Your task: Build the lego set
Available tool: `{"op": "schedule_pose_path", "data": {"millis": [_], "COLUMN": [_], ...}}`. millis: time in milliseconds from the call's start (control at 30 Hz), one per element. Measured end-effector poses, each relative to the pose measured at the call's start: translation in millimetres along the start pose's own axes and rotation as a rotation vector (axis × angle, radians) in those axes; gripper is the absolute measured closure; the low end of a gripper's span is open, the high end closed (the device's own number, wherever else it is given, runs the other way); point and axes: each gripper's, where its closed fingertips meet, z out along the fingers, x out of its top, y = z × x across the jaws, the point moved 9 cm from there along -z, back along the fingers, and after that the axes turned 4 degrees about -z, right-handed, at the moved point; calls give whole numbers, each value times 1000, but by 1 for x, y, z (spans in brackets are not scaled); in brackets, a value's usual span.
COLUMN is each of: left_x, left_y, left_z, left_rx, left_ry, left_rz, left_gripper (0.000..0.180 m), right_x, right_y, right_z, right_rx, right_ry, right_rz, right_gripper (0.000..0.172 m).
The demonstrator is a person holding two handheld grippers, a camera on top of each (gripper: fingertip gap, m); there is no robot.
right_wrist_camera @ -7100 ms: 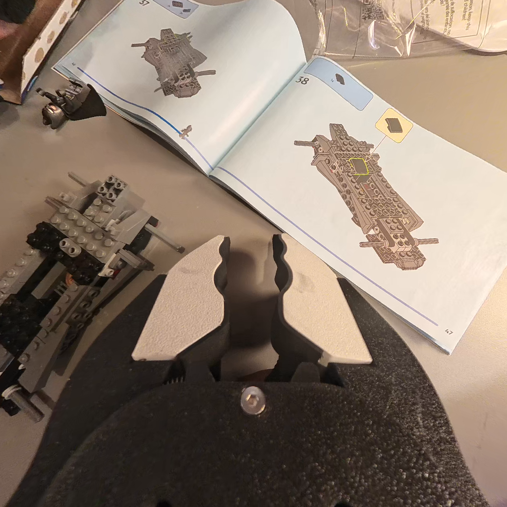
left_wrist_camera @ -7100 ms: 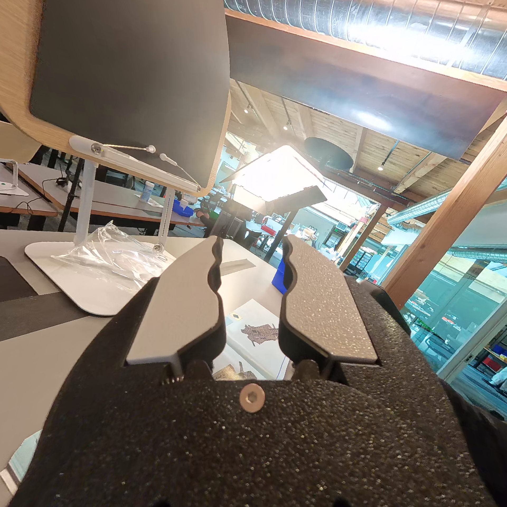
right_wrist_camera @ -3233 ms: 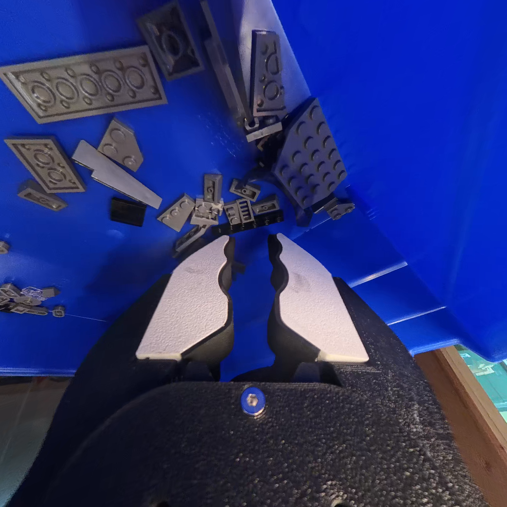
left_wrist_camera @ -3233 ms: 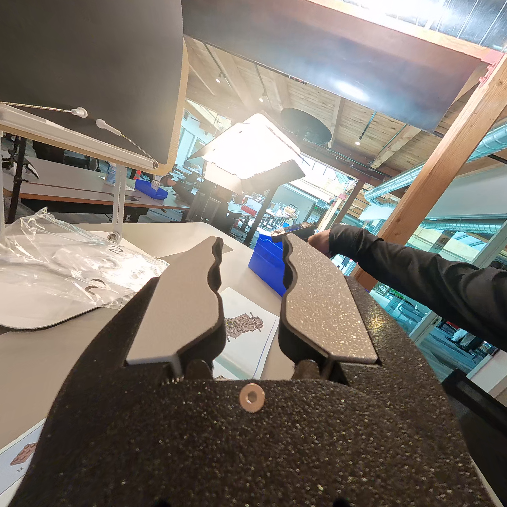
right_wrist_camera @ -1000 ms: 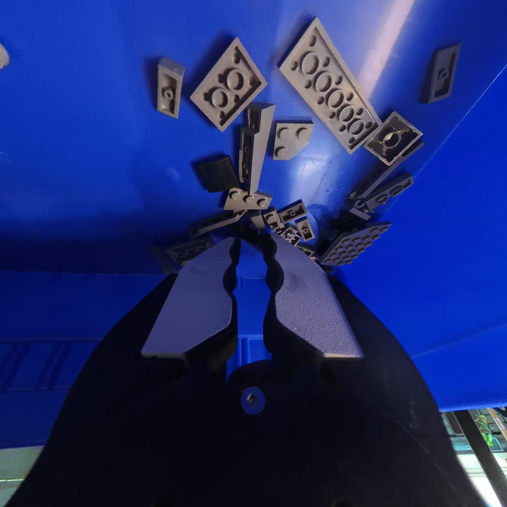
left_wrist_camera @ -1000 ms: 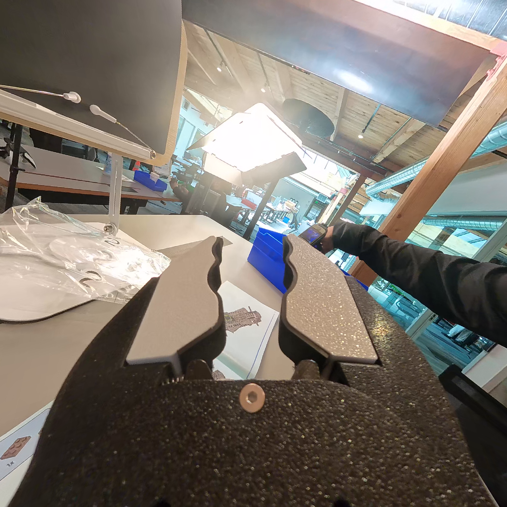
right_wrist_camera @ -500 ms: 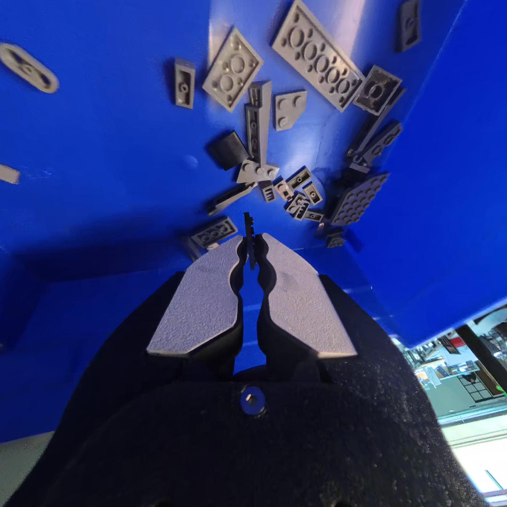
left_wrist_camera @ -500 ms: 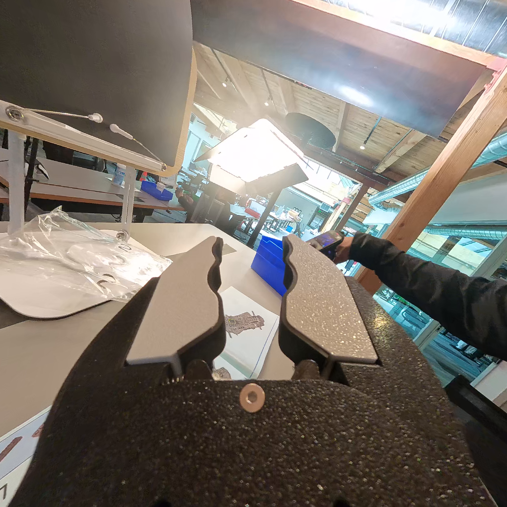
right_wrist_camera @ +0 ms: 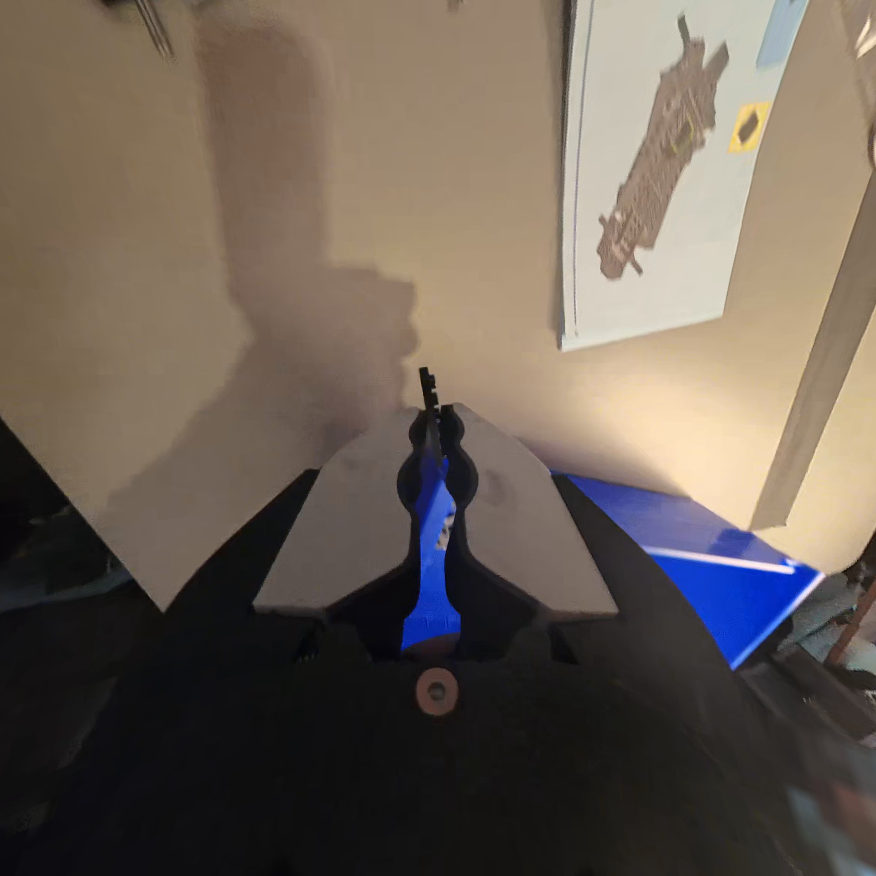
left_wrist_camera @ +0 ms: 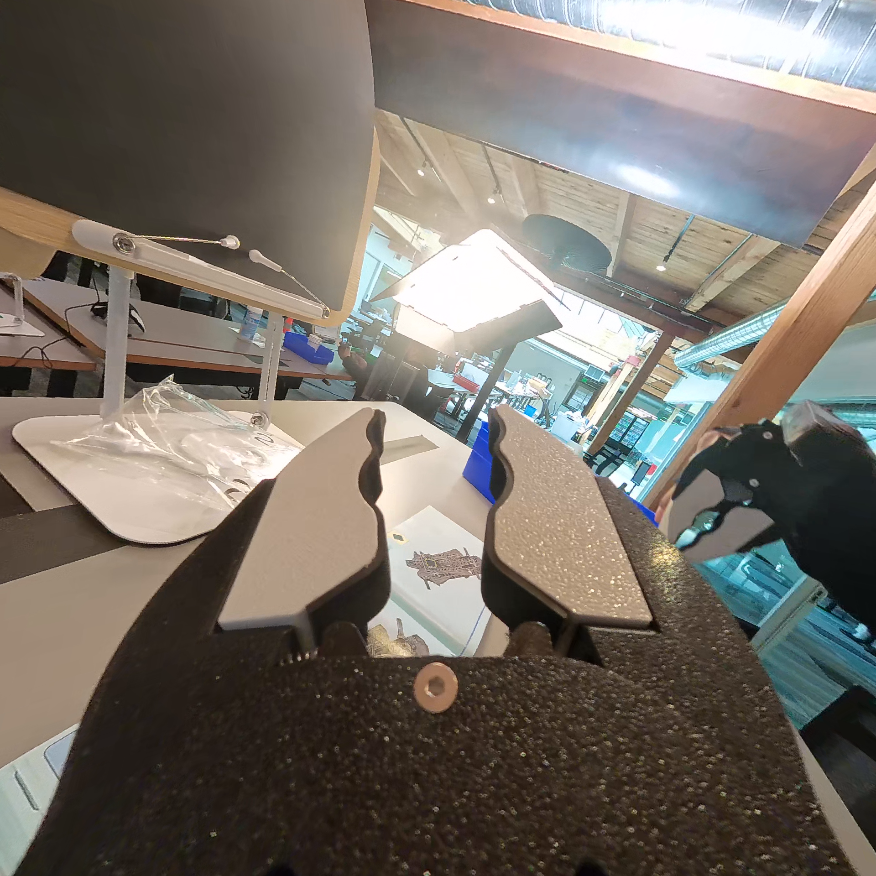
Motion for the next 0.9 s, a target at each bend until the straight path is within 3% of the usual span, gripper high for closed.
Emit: {"op": "schedule_pose_path", "data": {"millis": [167, 367, 700, 900], "left_x": [2, 6, 3, 2], "left_y": [-1, -4, -6, -6], "left_z": [-3, -9, -1, 0], "left_rx": [5, 5, -16, -20], "left_ry": [6, 29, 7, 8], "left_rz": [3, -11, -18, -22], "left_gripper": [138, 137, 137, 137], "right_x": [52, 69, 59, 48], "right_y": [-28, -51, -56, -59], "right_z": [57, 105, 107, 96], "right_rx": [-10, 22, 14, -25], "right_ry": [77, 101, 238, 395], "right_rz": [39, 93, 244, 396], "right_gripper": [166, 166, 162, 158]}}
